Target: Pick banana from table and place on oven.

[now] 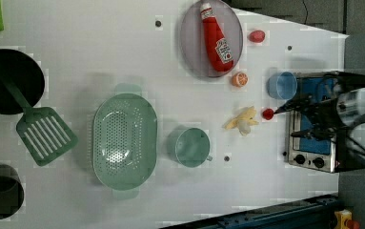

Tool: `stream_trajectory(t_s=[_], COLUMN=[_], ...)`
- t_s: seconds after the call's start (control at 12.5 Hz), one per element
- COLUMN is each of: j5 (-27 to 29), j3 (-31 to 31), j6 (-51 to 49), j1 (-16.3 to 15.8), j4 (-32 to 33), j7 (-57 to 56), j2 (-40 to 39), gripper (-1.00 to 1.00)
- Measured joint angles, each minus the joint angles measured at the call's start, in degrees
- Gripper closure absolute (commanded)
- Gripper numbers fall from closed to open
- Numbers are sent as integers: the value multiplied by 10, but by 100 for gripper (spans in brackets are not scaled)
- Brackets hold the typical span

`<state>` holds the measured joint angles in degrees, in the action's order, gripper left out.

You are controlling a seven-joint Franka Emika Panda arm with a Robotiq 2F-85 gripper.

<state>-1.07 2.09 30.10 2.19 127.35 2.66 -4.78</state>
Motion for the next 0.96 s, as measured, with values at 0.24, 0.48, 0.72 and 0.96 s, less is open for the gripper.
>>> stream_trajectory(t_s=[0.24, 0.48, 0.72, 0.96], j5=[-8, -5, 2, -9], j3=[-2, -2, -11, -6], j6=[108, 211, 258, 298], j1=[-8, -8, -11, -20], j4=[60, 102, 103, 125], j7=[0, 0, 0, 0], j2=[2, -17, -91, -150], gripper=[-100, -100, -100, -93])
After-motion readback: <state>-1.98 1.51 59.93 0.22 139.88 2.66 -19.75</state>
